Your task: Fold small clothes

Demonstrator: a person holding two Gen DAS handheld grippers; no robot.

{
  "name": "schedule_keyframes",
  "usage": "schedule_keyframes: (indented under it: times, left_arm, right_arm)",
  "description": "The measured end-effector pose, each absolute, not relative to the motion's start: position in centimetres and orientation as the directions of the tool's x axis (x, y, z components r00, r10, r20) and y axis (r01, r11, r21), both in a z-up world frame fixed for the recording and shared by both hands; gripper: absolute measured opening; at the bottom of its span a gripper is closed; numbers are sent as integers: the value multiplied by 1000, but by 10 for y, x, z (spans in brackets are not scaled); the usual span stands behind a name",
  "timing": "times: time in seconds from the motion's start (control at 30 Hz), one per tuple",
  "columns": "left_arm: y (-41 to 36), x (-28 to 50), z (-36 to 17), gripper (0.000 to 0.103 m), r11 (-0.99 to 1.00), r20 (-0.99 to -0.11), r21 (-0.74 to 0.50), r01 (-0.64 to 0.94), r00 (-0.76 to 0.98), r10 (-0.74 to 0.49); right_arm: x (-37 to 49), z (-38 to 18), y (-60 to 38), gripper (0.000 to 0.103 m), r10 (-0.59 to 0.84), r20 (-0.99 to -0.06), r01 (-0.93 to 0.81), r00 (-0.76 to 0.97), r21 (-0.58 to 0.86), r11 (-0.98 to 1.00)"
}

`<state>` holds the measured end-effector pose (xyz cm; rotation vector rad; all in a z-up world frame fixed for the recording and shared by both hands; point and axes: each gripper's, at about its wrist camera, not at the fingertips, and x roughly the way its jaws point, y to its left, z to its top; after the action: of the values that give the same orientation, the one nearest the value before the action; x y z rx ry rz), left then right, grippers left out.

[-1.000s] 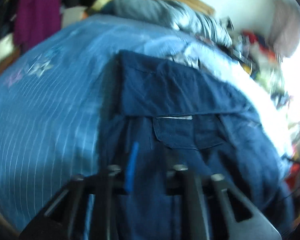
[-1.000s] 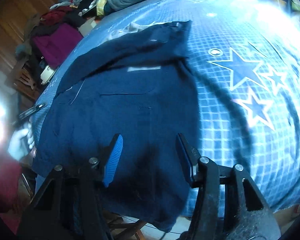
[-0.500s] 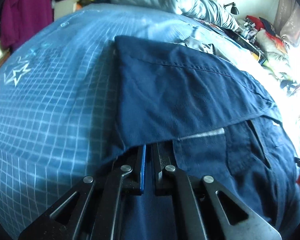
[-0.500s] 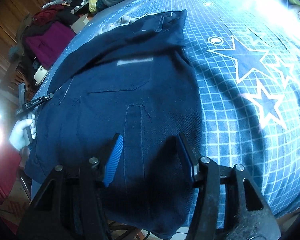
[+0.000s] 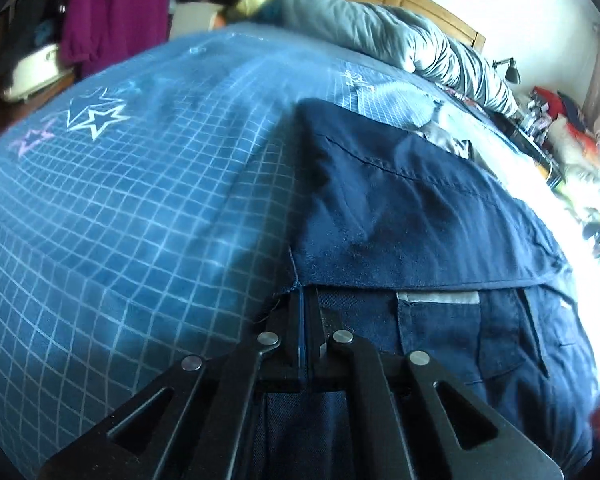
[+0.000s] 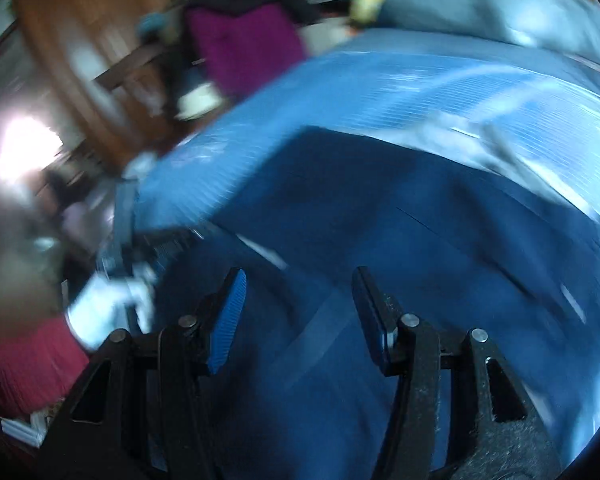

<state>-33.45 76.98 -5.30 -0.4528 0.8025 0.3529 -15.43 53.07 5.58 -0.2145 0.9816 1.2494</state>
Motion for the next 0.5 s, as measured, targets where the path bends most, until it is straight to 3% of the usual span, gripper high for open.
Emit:
schedule_keyframes:
  times: [0.1,0.33,0.4,0.5]
  left_arm:
    - [769,-336,-54,6,846,-749,-250,-472,648,139]
    - [776,-344,-58,7,824,-732,-318,-468,674,101]
    - [781,-347,-61,7,810,-728,-348,-473,680,85]
    - [784,-350,-61,7,795,-716,-387,-468,696,61]
  right_arm:
    - [-158,34,620,43,655,-746,-892,-122,372,258]
    - [-179,-35,732,38,491,-812,-902,-315,418,112]
    - [-177,-39,742,29,514,-793,-895,-327,435,100]
    - [-174,-48,761,26,534,-774,-876,-340,468,120]
